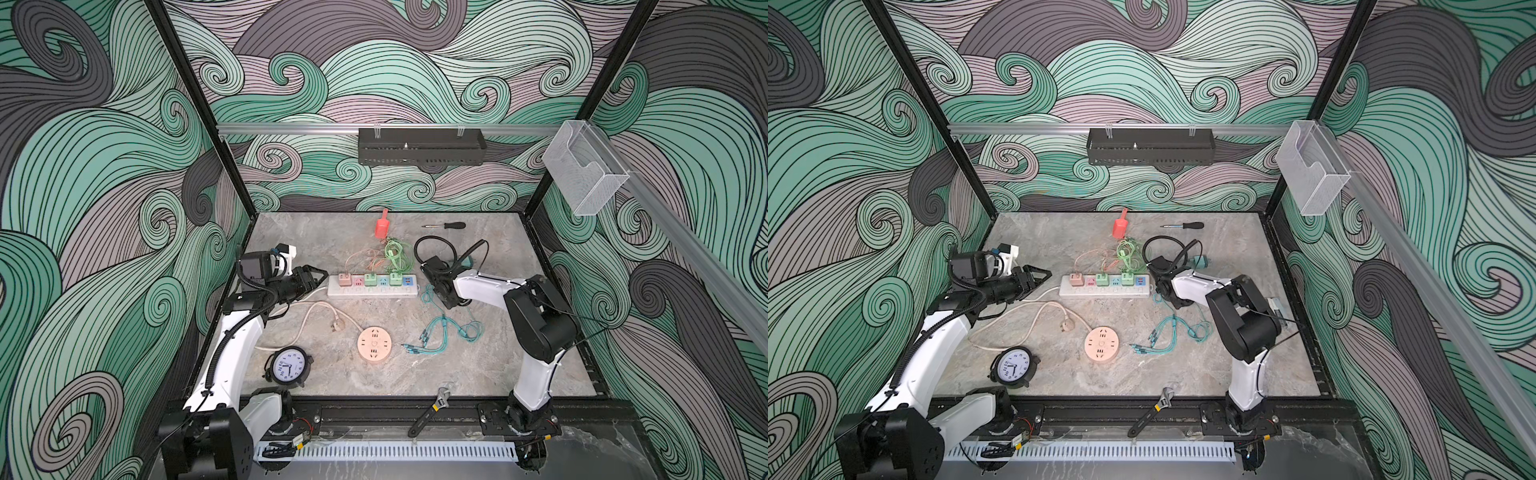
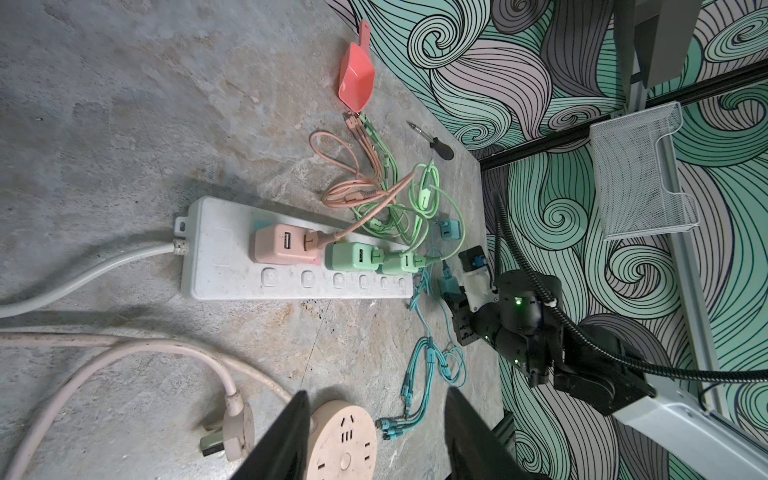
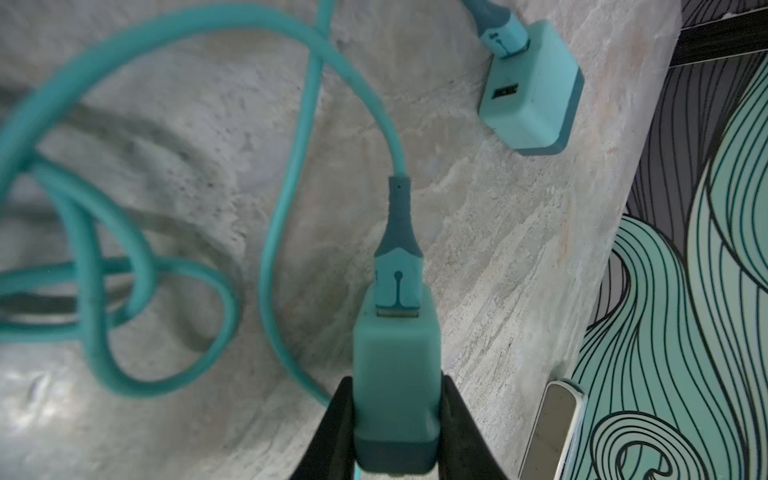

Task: Insert the plug

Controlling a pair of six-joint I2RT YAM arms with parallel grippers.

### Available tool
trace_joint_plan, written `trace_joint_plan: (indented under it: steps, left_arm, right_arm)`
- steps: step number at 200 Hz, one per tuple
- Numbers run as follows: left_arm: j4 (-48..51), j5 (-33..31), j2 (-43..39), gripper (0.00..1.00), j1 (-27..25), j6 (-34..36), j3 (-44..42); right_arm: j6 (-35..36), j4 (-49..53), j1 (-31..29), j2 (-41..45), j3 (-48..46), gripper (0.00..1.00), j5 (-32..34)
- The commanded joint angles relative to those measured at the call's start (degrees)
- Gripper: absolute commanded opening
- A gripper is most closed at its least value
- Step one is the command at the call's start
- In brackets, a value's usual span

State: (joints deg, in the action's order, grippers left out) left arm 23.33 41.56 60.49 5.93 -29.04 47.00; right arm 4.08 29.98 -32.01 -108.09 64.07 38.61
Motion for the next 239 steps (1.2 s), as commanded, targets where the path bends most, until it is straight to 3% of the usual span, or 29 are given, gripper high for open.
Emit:
trace_joint_plan:
  steps: [1,55,101,125,163,203,239]
  left_arm:
    - [1.22,-0.55,-1.84,0.55,0.48,1.17,1.69]
    - [0.94,-1.75,-2.91,0.55,0.52,1.41,1.27]
    - [1.08,-1.70,-2.74,0.55,0.54,1.61,1.38]
    - [1.11,-1.62,-2.74,0.55,0.49,1.92,1.42]
    - [0.77,-1.40,-2.62,0.55,0.50,1.81,1.44]
    - [0.76,-0.53,-2.37,0.56,0.52,2.15,2.13]
    - [2.15,0.12,-2.65,0.56,0.53,3.25,3.50]
  right_arm:
    - [-0.97,1.71,-1.15,-1.83,0.61,0.17,-0.70]
    - [-4.40,2.20,-1.56,2.59,0.37,0.48,-13.11]
    - [-5.70,3.28,-0.88,7.26,1.14,0.59,-20.43]
    - [-7.22,3.34,2.04,11.92,0.75,0.67,-27.43]
    - [-7.98,2.68,11.77,16.72,0.41,0.70,-40.34]
    - [-6.50,4.29,20.03,13.76,2.60,0.70,-55.34]
    - [-5.76,3.47,22.33,9.26,3.16,0.69,-60.05]
